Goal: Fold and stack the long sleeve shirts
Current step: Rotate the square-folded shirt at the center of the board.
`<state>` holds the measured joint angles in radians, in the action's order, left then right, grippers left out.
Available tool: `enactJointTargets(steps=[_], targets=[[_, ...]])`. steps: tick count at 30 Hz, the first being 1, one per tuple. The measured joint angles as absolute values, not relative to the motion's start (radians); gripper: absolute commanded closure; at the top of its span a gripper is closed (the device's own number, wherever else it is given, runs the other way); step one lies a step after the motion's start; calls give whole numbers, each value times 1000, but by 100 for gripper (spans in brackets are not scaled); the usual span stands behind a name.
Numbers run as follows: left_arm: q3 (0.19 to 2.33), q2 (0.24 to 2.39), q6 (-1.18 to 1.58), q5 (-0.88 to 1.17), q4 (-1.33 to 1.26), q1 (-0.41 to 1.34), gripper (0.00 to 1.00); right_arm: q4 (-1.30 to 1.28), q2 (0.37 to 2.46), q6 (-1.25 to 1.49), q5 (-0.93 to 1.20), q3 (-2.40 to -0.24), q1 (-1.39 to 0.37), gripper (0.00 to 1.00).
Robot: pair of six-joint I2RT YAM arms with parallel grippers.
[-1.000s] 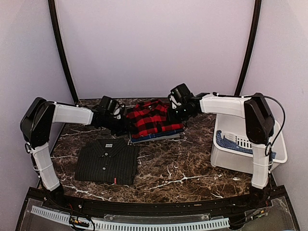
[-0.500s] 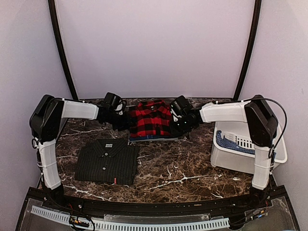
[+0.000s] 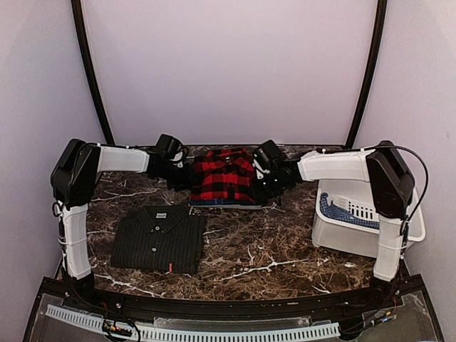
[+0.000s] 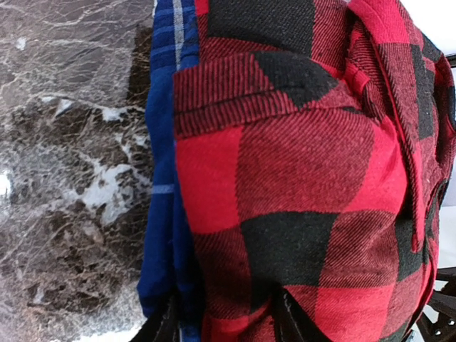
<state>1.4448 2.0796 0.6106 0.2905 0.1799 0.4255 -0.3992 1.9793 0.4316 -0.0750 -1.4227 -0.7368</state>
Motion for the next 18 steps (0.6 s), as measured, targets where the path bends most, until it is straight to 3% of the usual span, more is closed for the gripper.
enactJointTargets(steps=[7,18], targets=[[1342,1926,607,245,197,407,48,-408,1915,439,-58,-1423,-771,39],[959,1467,624,138,197,381,43,-392,1922,477,48,-1460,-933,32]])
